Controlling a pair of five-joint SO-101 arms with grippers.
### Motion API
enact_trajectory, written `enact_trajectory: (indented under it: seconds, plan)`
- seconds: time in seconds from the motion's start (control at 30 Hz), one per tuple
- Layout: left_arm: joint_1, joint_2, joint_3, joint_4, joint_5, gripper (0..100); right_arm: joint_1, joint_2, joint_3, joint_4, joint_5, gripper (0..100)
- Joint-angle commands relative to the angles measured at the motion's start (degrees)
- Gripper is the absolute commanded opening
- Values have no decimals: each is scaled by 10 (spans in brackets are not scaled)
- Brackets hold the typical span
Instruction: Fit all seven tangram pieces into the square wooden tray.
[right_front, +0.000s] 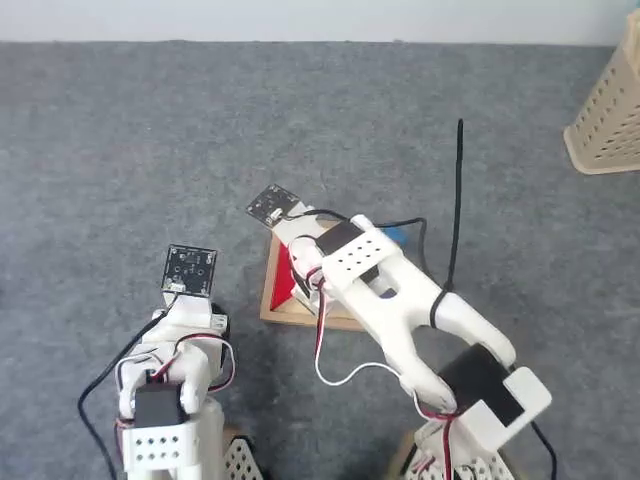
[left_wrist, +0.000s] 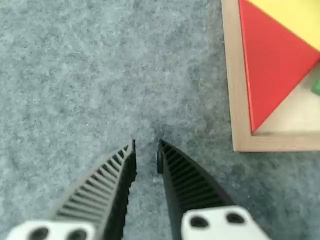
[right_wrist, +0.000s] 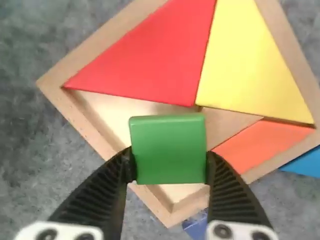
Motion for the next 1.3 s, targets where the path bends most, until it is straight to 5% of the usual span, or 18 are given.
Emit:
enact_trajectory:
  seconds: [0.0, 0.53, 0.77, 1.03, 1.27]
  plan:
    - [2, -12, -6, 0, 4, 71, -14, -11, -35, -7, -7, 167]
    - [2, -12, -6, 0, 4, 71, -14, -12, -34, -7, -6, 230]
    - [2, -12, -6, 0, 4, 71, -14, -9, -32, -11, -3, 78]
    - [2, -12, -6, 0, 4, 71, -20, -7, -32, -10, -3, 126]
    - [2, -12, -6, 0, 4, 71, -29, -6, -32, -11, -7, 278]
